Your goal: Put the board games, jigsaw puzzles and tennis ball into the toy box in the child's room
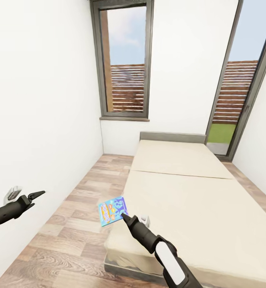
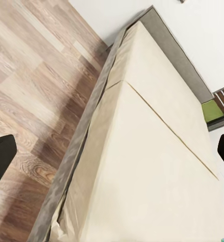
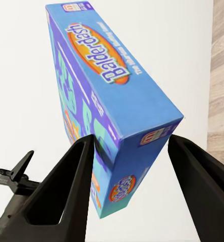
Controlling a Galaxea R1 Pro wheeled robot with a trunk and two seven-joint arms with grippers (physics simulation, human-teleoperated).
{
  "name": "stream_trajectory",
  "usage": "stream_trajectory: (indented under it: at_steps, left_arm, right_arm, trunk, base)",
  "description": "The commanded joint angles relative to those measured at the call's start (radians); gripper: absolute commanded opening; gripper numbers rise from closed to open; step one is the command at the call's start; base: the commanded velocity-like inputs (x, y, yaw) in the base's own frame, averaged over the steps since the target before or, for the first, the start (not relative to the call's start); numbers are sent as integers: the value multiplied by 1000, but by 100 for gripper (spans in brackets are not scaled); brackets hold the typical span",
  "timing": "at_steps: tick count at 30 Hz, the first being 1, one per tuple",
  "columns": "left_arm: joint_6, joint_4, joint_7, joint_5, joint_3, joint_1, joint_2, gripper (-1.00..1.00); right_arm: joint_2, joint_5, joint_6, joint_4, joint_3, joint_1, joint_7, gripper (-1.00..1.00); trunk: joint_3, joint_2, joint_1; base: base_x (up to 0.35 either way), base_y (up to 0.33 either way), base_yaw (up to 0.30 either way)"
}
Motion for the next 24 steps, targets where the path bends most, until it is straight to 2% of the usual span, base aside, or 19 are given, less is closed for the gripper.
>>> stream_trajectory:
  at_steps: [1, 4, 6, 8, 13, 24]
  left_arm:
    - [8, 0, 1, 5, 1, -1, 0, 100]
    - [7, 1, 1, 3, 1, -1, -1, 100]
    - [6, 1, 2, 3, 0, -1, -1, 100]
    - [5, 2, 2, 3, 0, -1, -2, 100]
    - [5, 2, 1, 3, 0, -1, -2, 100]
    - [5, 2, 2, 3, -2, -1, -2, 100]
  right_arm:
    - [0, -6, 5, 0, -1, -1, -2, -100]
    - [-2, -5, 9, -2, -6, -2, -27, -100]
    - [-24, -9, 13, -2, -11, -4, -98, -100]
    - [-48, -16, 13, -3, -15, -1, -125, -100]
    - [-65, -19, 12, -3, -18, -1, -103, -100]
    - [-69, -20, 9, -4, -18, -1, -73, -100]
  trunk:
    - [3, 7, -4]
    - [14, 28, -16]
    - [20, 42, -23]
    - [27, 56, -31]
    - [42, 91, -50]
    - [77, 168, -92]
  base:
    - [0, 0, 153]
    - [0, 0, 150]
    - [0, 0, 66]
    - [0, 0, 27]
    - [0, 0, 8]
    - [0, 0, 1]
